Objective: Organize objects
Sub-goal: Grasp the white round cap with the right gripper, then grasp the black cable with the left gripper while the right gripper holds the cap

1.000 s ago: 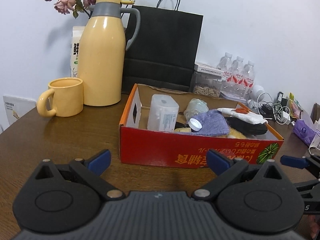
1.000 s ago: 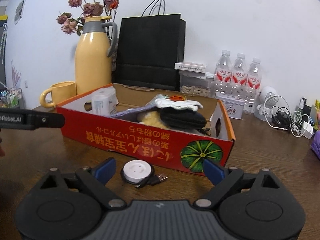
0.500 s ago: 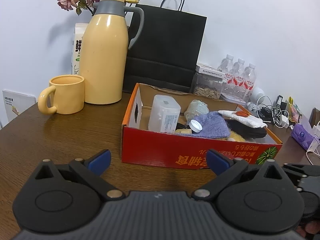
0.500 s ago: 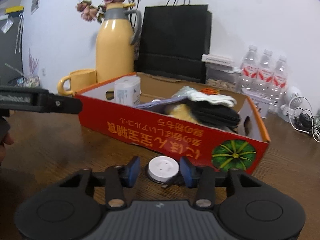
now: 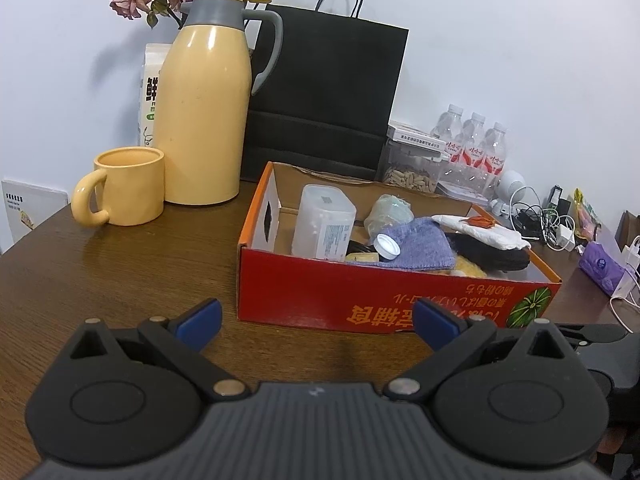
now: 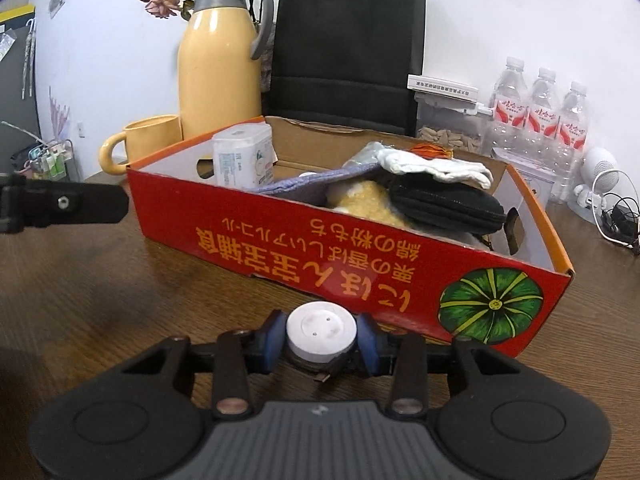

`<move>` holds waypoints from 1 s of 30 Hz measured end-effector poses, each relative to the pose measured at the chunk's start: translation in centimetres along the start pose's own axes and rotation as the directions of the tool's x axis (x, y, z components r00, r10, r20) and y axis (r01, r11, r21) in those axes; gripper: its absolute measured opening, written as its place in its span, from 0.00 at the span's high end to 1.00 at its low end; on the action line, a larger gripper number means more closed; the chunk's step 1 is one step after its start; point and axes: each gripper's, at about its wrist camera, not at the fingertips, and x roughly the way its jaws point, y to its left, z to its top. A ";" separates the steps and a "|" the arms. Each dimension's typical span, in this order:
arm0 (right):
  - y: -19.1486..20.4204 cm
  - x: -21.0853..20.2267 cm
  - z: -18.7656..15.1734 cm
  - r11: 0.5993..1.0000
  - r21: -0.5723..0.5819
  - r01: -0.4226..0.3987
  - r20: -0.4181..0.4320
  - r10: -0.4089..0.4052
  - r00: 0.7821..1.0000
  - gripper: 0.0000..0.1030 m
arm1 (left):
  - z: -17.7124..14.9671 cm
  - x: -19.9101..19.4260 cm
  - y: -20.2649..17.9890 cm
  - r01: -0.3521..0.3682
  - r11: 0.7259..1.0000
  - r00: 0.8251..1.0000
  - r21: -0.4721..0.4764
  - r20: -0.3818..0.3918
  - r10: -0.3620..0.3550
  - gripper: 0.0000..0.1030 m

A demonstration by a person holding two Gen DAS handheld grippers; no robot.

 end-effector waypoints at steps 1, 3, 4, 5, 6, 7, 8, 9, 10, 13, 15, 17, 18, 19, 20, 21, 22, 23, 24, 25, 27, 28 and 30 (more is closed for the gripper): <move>0.2 0.0 0.0 1.000 -0.005 -0.001 0.002 0.001 1.000 0.63 | 0.0 0.0 0.0 0.000 1.000 1.000 0.001 0.000 0.000 0.00; 0.5 -0.2 0.0 1.000 -0.017 -0.011 0.007 0.011 1.000 0.64 | 0.0 0.0 -0.1 0.000 1.000 1.000 0.001 0.001 0.000 0.00; 0.7 -0.3 -0.1 1.000 -0.023 -0.018 0.008 0.019 1.000 0.64 | 0.0 0.0 -0.1 0.000 1.000 1.000 0.001 0.001 0.000 0.00; 0.9 -0.5 -0.1 0.999 -0.025 -0.025 0.010 0.025 1.000 0.64 | 0.0 0.0 -0.1 0.000 1.000 1.000 0.001 0.001 0.000 0.00; 1.2 -0.6 -0.2 0.999 -0.027 -0.032 0.014 0.033 0.999 0.64 | 0.0 0.0 -0.1 0.000 1.000 1.000 0.001 0.000 0.000 0.00; 1.6 -0.8 -0.2 0.999 -0.033 -0.039 0.022 0.040 0.999 0.64 | 0.0 0.0 -0.1 -0.001 1.000 1.000 0.000 0.001 0.001 0.00; 2.0 -1.1 -0.3 0.998 -0.042 -0.043 0.033 0.045 0.998 0.64 | 0.0 0.0 -0.1 -0.001 1.000 1.000 0.000 0.001 0.001 0.00; 2.3 -1.4 -0.4 0.998 -0.051 -0.046 0.044 0.049 0.998 0.64 | 0.0 0.0 -0.1 -0.001 1.000 1.000 0.000 0.001 0.001 0.00; 2.6 -1.6 -0.4 0.997 -0.058 -0.047 0.053 0.050 0.997 0.64 | 0.0 0.0 -0.1 -0.001 1.000 1.000 0.000 0.002 0.001 0.00; 2.8 -2.3 -0.3 0.997 -0.055 -0.049 0.084 0.054 0.995 0.64 | 0.0 -0.1 -0.1 -0.001 1.000 1.000 -0.001 0.002 0.001 0.00; 2.7 -2.7 -0.2 0.998 -0.048 -0.049 0.101 0.053 0.993 0.64 | 0.0 0.0 -0.1 -0.001 1.000 1.000 -0.001 0.002 0.001 0.00; 2.6 -3.1 -0.2 0.998 -0.041 -0.048 0.116 0.052 0.992 0.64 | 0.0 0.0 -0.1 -0.001 1.000 1.000 -0.001 0.002 0.001 0.00; 2.6 -3.2 -0.1 0.998 -0.038 -0.048 0.123 0.052 0.991 0.64 | 0.0 0.0 -0.1 -0.002 1.000 1.000 -0.001 0.001 0.002 0.00; 2.6 -3.5 -0.1 0.998 -0.035 -0.051 0.130 0.055 0.990 0.64 | 0.0 0.0 -0.1 -0.002 1.000 1.000 -0.001 -0.001 0.002 0.00; 2.5 -3.7 -0.1 0.998 -0.032 -0.054 0.138 0.058 0.989 0.64 | 0.0 0.0 -0.1 -0.003 1.000 1.000 -0.001 -0.002 0.003 0.00; 2.5 -4.0 0.0 0.998 -0.029 -0.057 0.146 0.060 0.987 0.64 | 0.0 0.1 0.0 -0.003 1.000 1.000 -0.001 -0.004 0.003 0.00; 2.6 -4.3 0.0 0.998 -0.029 -0.059 0.155 0.062 0.986 0.64 | 0.0 0.1 0.0 -0.003 1.000 1.000 -0.001 -0.005 0.003 0.00; 2.6 -4.6 0.0 0.998 -0.029 -0.058 0.164 0.062 0.985 0.64 | 0.0 0.1 0.0 -0.003 1.000 1.000 0.000 -0.006 0.003 0.00; 2.6 -4.8 0.0 0.998 -0.029 -0.058 0.172 0.063 0.983 0.64 | 0.0 0.2 0.0 -0.003 1.000 1.000 0.000 -0.006 0.003 0.00; 2.5 -5.0 0.0 0.998 -0.027 -0.060 0.178 0.064 0.982 0.64 | -0.1 0.2 0.0 -0.003 1.000 1.000 0.001 -0.007 0.003 0.00; 2.3 -5.4 0.1 0.998 -0.019 -0.058 0.191 0.061 0.980 0.64 | -0.1 0.3 0.0 -0.004 1.000 1.000 0.001 -0.008 0.004 0.00; 2.1 -5.7 0.1 0.998 -0.013 -0.056 0.196 0.057 0.979 0.64 | -0.1 0.3 0.0 -0.004 1.000 1.000 0.002 -0.009 0.004 0.00; 1.6 -6.0 0.1 0.999 0.003 -0.049 0.208 0.048 0.977 0.64 | -0.2 0.4 0.0 -0.005 1.000 1.000 0.002 -0.013 0.005 0.00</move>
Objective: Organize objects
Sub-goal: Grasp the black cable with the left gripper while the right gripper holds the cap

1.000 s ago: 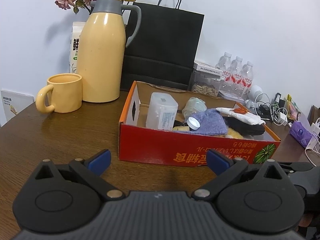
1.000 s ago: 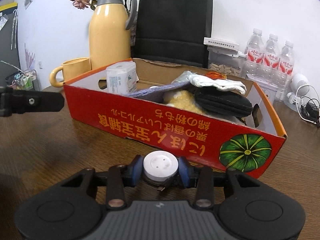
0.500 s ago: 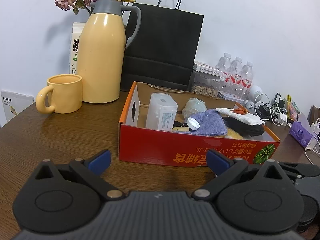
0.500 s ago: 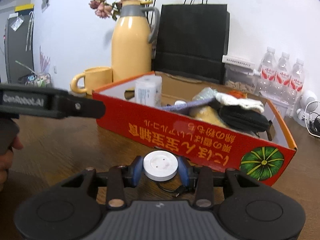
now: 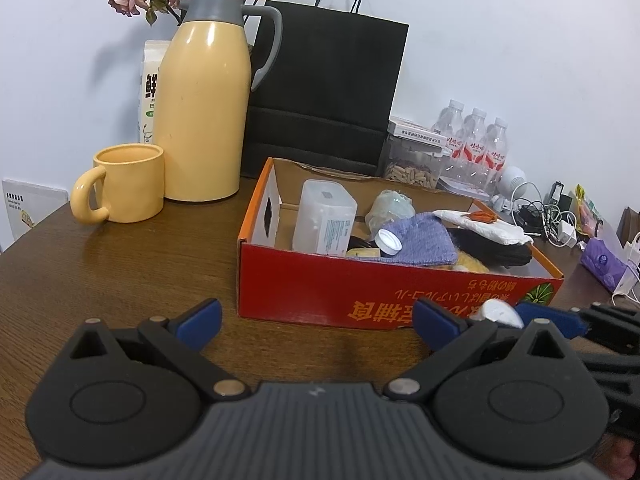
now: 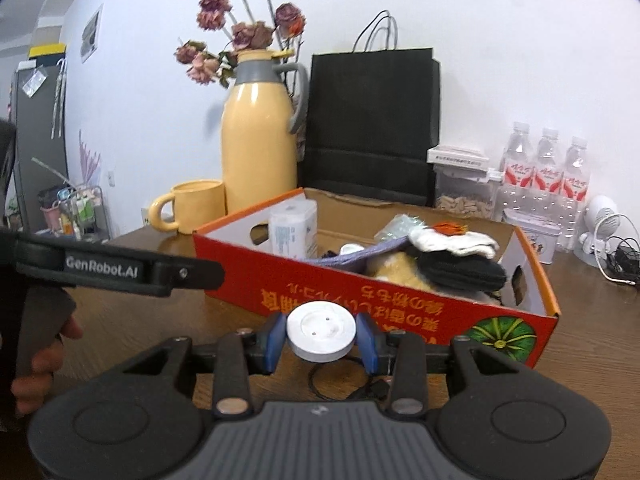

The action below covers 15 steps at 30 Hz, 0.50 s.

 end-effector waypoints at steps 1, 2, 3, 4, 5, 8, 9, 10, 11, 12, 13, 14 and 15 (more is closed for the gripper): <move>-0.2 -0.2 0.0 1.000 0.008 0.005 0.005 -0.005 1.000 0.64 | 0.0 0.0 0.0 -0.001 1.000 1.000 0.000 -0.002 0.001 0.00; -0.5 -0.4 0.1 1.000 0.014 0.010 0.011 -0.010 1.000 0.64 | 0.0 0.1 0.0 -0.001 1.000 1.000 0.000 -0.004 0.001 0.00; -0.8 -0.6 0.1 1.000 0.021 0.017 0.015 -0.017 1.000 0.64 | -0.1 0.1 0.0 -0.001 1.000 1.000 0.002 -0.006 0.001 0.00; -1.0 -0.7 0.0 0.999 0.027 0.023 0.019 -0.023 1.000 0.64 | -0.1 0.1 0.0 -0.001 1.000 1.000 0.003 -0.008 0.001 0.00; -1.2 -0.9 0.0 0.999 0.033 0.029 0.023 -0.030 0.999 0.64 | -0.1 0.2 0.0 -0.001 1.000 1.000 0.006 -0.010 0.001 0.00; -2.0 -1.2 0.0 0.998 0.048 0.049 0.029 -0.051 0.998 0.64 | -0.2 0.3 -0.2 0.001 1.000 1.000 0.015 -0.018 -0.001 0.00; -2.2 -1.4 0.0 0.997 0.053 0.057 0.032 -0.058 0.998 0.64 | -0.3 0.4 -0.3 0.001 1.000 1.000 0.019 -0.021 -0.001 0.00; -2.5 -1.5 0.0 0.996 0.059 0.064 0.034 -0.066 0.997 0.64 | -0.4 0.5 -0.3 0.001 1.000 1.000 0.024 -0.024 -0.001 0.00; -2.8 -1.6 -0.1 0.995 0.065 0.072 0.036 -0.074 0.997 0.64 | -0.5 0.6 -0.4 0.001 1.000 1.000 0.028 -0.028 -0.001 0.00; -3.1 -1.7 -0.1 0.995 0.069 0.078 0.036 -0.081 0.996 0.64 | -0.5 0.8 -0.5 0.000 0.999 0.999 0.033 -0.033 0.001 0.00; -3.3 -1.8 -0.2 0.994 0.073 0.084 0.036 -0.087 0.996 0.64 | -0.7 1.0 -0.6 -0.003 0.999 0.999 0.039 -0.039 0.004 0.00; -3.6 -1.9 -0.2 0.993 0.077 0.090 0.034 -0.093 0.995 0.64 | -0.8 1.1 -0.8 -0.005 0.999 0.999 0.045 -0.045 0.007 0.00; -3.8 -1.9 -0.3 0.992 0.080 0.095 0.033 -0.098 0.995 0.64 | -1.0 1.4 -0.9 -0.008 0.999 0.999 0.051 -0.052 0.010 0.00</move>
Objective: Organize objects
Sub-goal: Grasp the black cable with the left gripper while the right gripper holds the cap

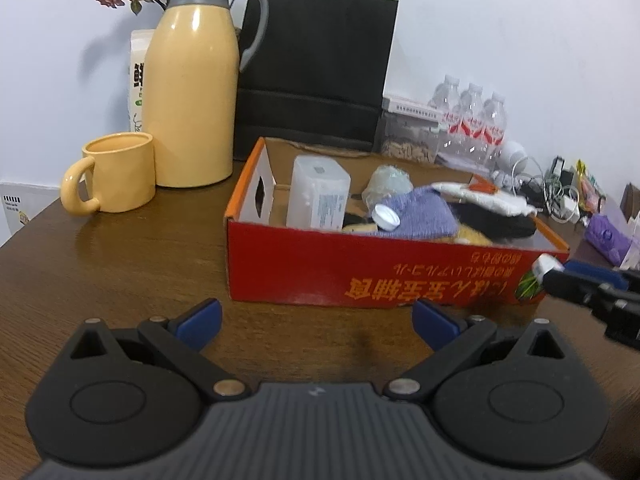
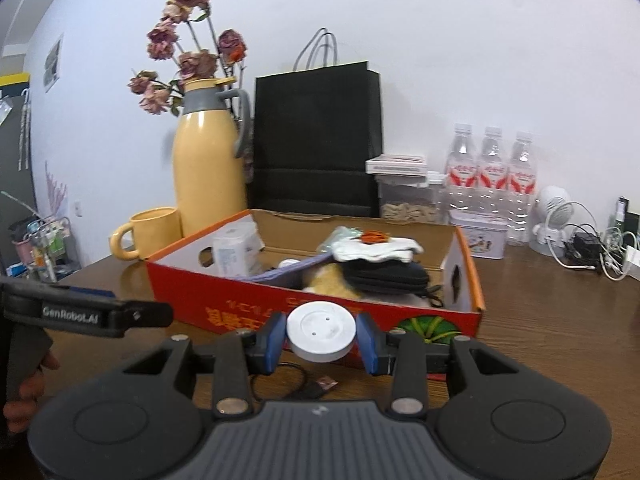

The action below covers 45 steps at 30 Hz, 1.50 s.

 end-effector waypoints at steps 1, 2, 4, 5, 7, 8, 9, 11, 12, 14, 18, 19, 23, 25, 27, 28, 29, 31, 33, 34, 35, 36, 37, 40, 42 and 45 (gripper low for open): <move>-0.3 -0.1 0.0 1.000 0.003 0.006 0.000 -0.006 1.000 0.64 | -0.1 0.2 -0.2 -0.002 1.000 1.000 0.007 -0.006 0.002 0.00; -0.5 -0.2 -0.1 1.000 0.005 0.010 0.001 -0.010 1.000 0.64 | -0.2 0.4 -0.4 -0.004 1.000 1.000 0.014 -0.009 0.004 0.00; -1.0 -0.3 -0.1 1.000 0.008 0.016 0.002 -0.016 1.000 0.64 | -0.4 0.5 -1.0 -0.001 0.999 1.000 0.036 -0.010 0.001 0.00; -1.3 -0.4 -0.1 1.000 0.009 0.019 0.002 -0.019 1.000 0.64 | -0.6 0.6 -1.5 0.001 0.999 1.000 0.051 -0.009 -0.001 0.00; -1.9 -0.5 -0.2 1.000 0.010 0.023 0.000 -0.023 1.000 0.64 | -0.9 0.7 -2.5 0.009 0.996 1.000 0.085 -0.015 -0.008 0.00; -2.2 -0.5 -0.3 1.000 0.011 0.025 -0.002 -0.025 1.000 0.64 | -1.1 0.8 -3.1 0.017 0.995 1.000 0.099 -0.022 -0.014 0.00; -2.4 -0.4 -0.3 1.000 0.012 0.028 -0.005 -0.028 1.000 0.64 | -1.2 0.9 -3.7 0.026 0.994 0.999 0.109 -0.029 -0.023 0.00; -2.9 -0.4 -0.4 0.999 0.015 0.032 -0.012 -0.031 0.999 0.64 | -1.4 1.1 -4.9 0.038 0.992 0.999 0.120 -0.034 -0.034 0.00; -3.2 -0.5 -0.5 0.999 0.015 0.033 -0.014 -0.033 0.999 0.64 | -1.4 1.1 -5.3 0.043 0.991 0.999 0.124 -0.034 -0.039 0.00; -3.6 -0.6 -0.6 0.999 0.015 0.034 -0.013 -0.034 0.999 0.64 | -1.5 1.4 -6.4 0.051 0.990 0.998 0.135 -0.037 -0.046 0.00; -4.3 -0.9 -0.7 0.999 0.016 0.036 -0.011 -0.036 0.999 0.64 | -1.7 2.1 -8.4 0.060 0.986 0.998 0.155 -0.043 -0.053 0.00; -4.4 -0.9 -0.7 0.999 0.018 0.036 -0.012 -0.035 0.999 0.64 | -1.6 2.3 -8.8 0.059 0.986 0.998 0.159 -0.043 -0.053 0.00; -4.8 -1.2 -0.7 0.999 0.020 0.035 -0.004 -0.035 0.999 0.64 | -1.5 2.6 -10.0 0.064 0.984 0.998 0.166 -0.033 -0.059 0.00; -5.1 -1.4 -0.7 0.999 0.020 0.038 0.000 -0.038 0.999 0.64 | -1.5 2.7 -10.4 0.063 0.983 0.998 0.173 -0.031 -0.059 0.00; -5.3 -1.6 -0.7 0.999 0.024 0.042 0.003 -0.042 0.999 0.64 | -1.5 2.7 -10.9 0.068 0.982 0.997 0.178 -0.035 -0.063 0.07; -5.4 -1.6 -0.6 0.999 0.027 0.045 0.005 -0.045 0.999 0.64 | -1.6 2.8 -11.1 0.073 0.981 0.997 0.181 -0.039 -0.067 0.09; -5.5 -1.7 -0.7 0.998 0.028 0.047 0.008 -0.048 0.999 0.64 | -1.6 2.9 -11.3 0.079 0.979 0.996 0.187 -0.045 -0.072 0.17; -5.5 -1.9 -0.7 0.998 0.028 0.048 0.015 -0.049 0.999 0.64 | -1.7 3.2 -11.8 0.095 0.975 0.994 0.202 -0.065 -0.083 0.33; -5.4 -1.9 -0.7 0.999 0.022 0.046 0.017 -0.047 0.999 0.64 | -1.9 3.5 -12.2 0.107 0.971 0.992 0.214 -0.085 -0.090 0.45; -5.3 -1.9 -0.7 0.999 0.021 0.047 0.016 -0.047 0.999 0.64 | -2.0 3.6 -12.4 0.112 0.969 0.991 0.221 -0.092 -0.094 0.47; -5.4 -1.9 -0.7 0.999 0.022 0.047 0.015 -0.047 0.999 0.64 | -2.1 3.7 -12.6 0.117 0.967 0.991 0.228 -0.098 -0.096 0.51; -5.4 -1.9 -0.6 0.999 0.023 0.048 0.014 -0.048 0.999 0.64 | -2.1 3.8 -12.9 0.123 0.964 0.989 0.236 -0.103 -0.101 0.53; -5.4 -1.9 -0.6 0.998 0.024 0.050 0.014 -0.050 0.999 0.64 | -2.2 3.9 -13.1 0.128 0.962 0.989 0.240 -0.106 -0.105 0.53; -5.4 -1.9 -0.6 0.999 0.022 0.049 0.014 -0.049 0.999 0.64 | -2.2 4.5 -13.7 0.138 0.958 0.986 0.250 -0.122 -0.110 0.67; -5.4 -1.8 -0.6 0.999 0.021 0.048 0.012 -0.049 0.999 0.64 | -2.2 5.0 -13.8 0.146 0.958 0.984 0.246 -0.136 -0.115 0.77; -5.4 -1.8 -0.6 0.999 0.020 0.049 0.009 -0.049 0.999 0.64 | -2.1 5.1 -13.8 0.156 0.959 0.982 0.239 -0.138 -0.125 0.83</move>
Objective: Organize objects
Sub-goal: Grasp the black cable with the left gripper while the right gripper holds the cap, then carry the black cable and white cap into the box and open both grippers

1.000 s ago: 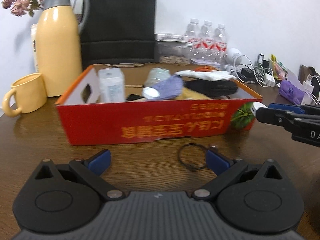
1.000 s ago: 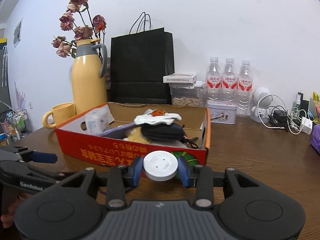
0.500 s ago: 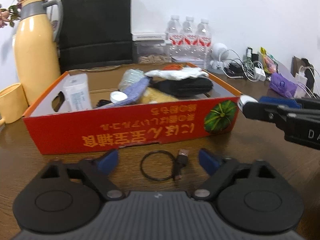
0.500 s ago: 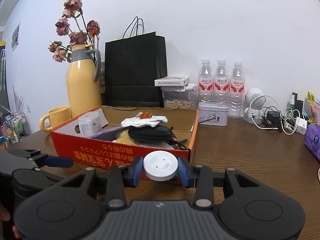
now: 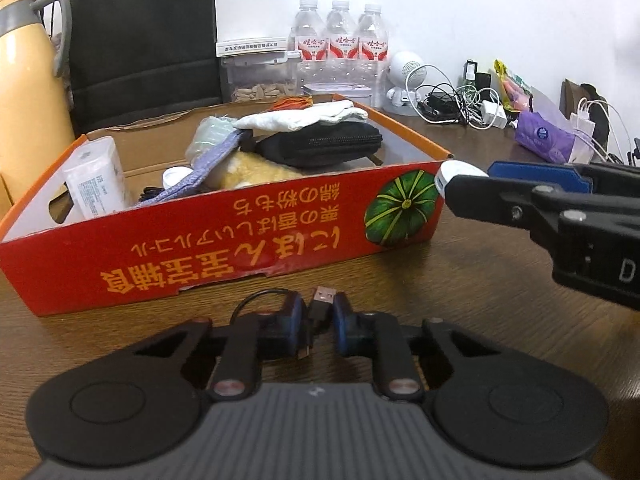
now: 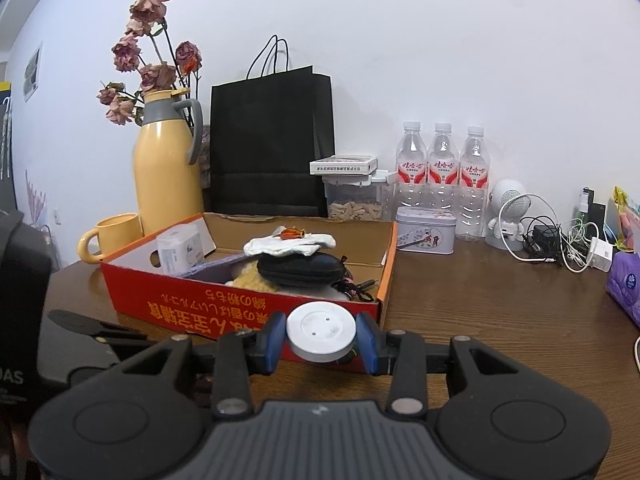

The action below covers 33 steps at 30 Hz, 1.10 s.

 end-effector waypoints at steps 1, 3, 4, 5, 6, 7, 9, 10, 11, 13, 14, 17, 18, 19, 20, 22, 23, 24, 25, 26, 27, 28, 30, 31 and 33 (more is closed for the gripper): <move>0.0 0.0 0.0 1.000 0.000 0.000 0.000 0.000 1.000 0.64 | -0.1 -0.1 0.0 0.003 1.000 1.000 0.000 0.003 -0.003 0.84; 0.1 0.0 -0.1 1.000 -0.002 -0.001 -0.001 0.001 1.000 0.64 | -0.1 -0.2 0.0 0.009 1.000 1.000 -0.002 0.008 -0.008 0.85; 0.1 0.1 -0.1 1.000 -0.003 -0.001 -0.002 0.001 1.000 0.64 | -0.1 -0.3 0.1 0.010 1.000 1.000 -0.002 0.011 -0.010 0.85; 0.1 0.1 -0.1 1.000 -0.004 0.000 -0.003 0.000 1.000 0.64 | -0.1 -0.4 0.1 0.011 1.000 1.000 -0.002 0.013 -0.011 0.85; 0.2 0.1 -0.1 1.000 -0.005 0.000 -0.003 0.000 1.000 0.64 | -0.1 -0.5 0.2 0.012 1.000 1.000 -0.005 0.019 -0.012 0.86; 0.2 0.1 -0.1 1.000 -0.005 0.000 -0.003 0.000 1.000 0.64 | -0.1 -0.7 0.2 0.013 1.000 1.000 -0.006 0.026 -0.013 0.86; 0.2 0.1 -0.1 1.000 -0.006 0.001 -0.004 -0.001 1.000 0.64 | -0.1 -1.1 0.2 0.017 1.000 0.999 -0.010 0.039 -0.017 0.86; 0.2 0.1 -0.1 1.000 -0.005 0.001 -0.004 -0.001 1.000 0.64 | 0.0 -1.3 0.2 0.019 1.000 0.999 -0.011 0.047 -0.018 0.86; 0.2 0.1 -0.1 1.000 -0.005 0.001 -0.004 -0.001 1.000 0.64 | 0.0 -1.6 0.3 0.020 1.000 0.998 -0.010 0.056 -0.020 0.86; 0.2 0.1 -0.1 1.000 -0.005 0.001 -0.004 -0.001 1.000 0.64 | 0.1 -2.2 0.3 0.023 1.000 0.997 -0.014 0.075 -0.022 0.86; 0.2 0.1 -0.1 1.000 -0.006 0.001 -0.004 -0.001 1.000 0.64 | 0.1 -2.6 0.4 0.026 1.000 0.996 -0.017 0.087 -0.024 0.86; 0.3 0.1 -0.2 1.000 -0.011 0.002 0.000 -0.002 1.000 0.64 | 0.4 -4.0 0.8 0.035 0.999 0.992 -0.032 0.125 -0.031 0.86; 0.4 0.1 -0.2 1.000 -0.013 0.003 0.003 -0.003 1.000 0.64 | 0.5 -4.5 0.9 0.040 0.999 0.990 -0.036 0.138 -0.034 0.86; 0.4 0.0 -0.1 1.000 -0.013 0.003 0.005 -0.003 1.000 0.64 | 0.6 -5.1 1.1 0.044 0.998 0.987 -0.041 0.154 -0.037 0.86; 0.5 0.0 -0.1 1.000 -0.014 0.004 0.007 -0.004 1.000 0.64 | 0.8 -5.7 1.3 0.048 0.998 0.984 -0.045 0.171 -0.040 0.86; 0.7 -0.1 0.1 1.000 -0.022 0.009 0.015 -0.009 1.000 0.64 | 1.3 -6.7 1.5 0.054 0.997 0.978 -0.050 0.204 -0.043 0.86; 0.9 -0.1 0.3 0.999 -0.030 0.013 0.022 -0.013 1.000 0.64 | 1.7 -7.2 1.6 0.058 0.997 0.974 -0.053 0.221 -0.045 0.86; 1.1 -0.2 0.6 0.999 -0.039 0.015 0.031 -0.014 0.999 0.64 | 2.1 -7.7 1.8 0.062 0.996 0.969 -0.058 0.241 -0.046 0.86; 1.3 -0.2 0.9 0.999 -0.044 0.016 0.037 -0.014 0.999 0.64 | 2.6 -8.1 2.0 0.064 0.996 0.966 -0.062 0.256 -0.046 0.86; 1.5 -0.2 1.3 0.999 -0.049 0.017 0.045 -0.015 0.999 0.64 | 3.1 -8.5 2.2 0.064 0.996 0.961 -0.067 0.273 -0.044 0.86; 1.7 -0.3 1.8 0.998 -0.052 0.017 0.051 -0.014 0.999 0.64 | 3.6 -8.8 2.5 0.063 0.996 0.957 -0.070 0.289 -0.040 0.86; 1.9 -0.2 2.3 0.998 -0.054 0.016 0.058 -0.013 0.998 0.64 | 4.1 -9.0 2.6 0.060 0.996 0.952 -0.073 0.303 -0.035 0.86; 2.2 -0.2 3.5 0.998 -0.054 0.013 0.080 -0.009 0.997 0.64 | 5.3 -9.4 3.3 0.054 0.995 0.942 -0.088 0.335 -0.022 0.86; 2.4 -0.1 4.1 0.998 -0.056 0.012 0.091 -0.007 0.996 0.64 | 5.8 -9.5 3.6 0.051 0.994 0.937 -0.095 0.348 -0.015 0.86; 2.8 0.2 5.6 0.998 -0.062 0.012 0.112 -0.005 0.994 0.64 | 6.8 -9.5 4.6 0.046 0.992 0.928 -0.116 0.372 0.001 0.86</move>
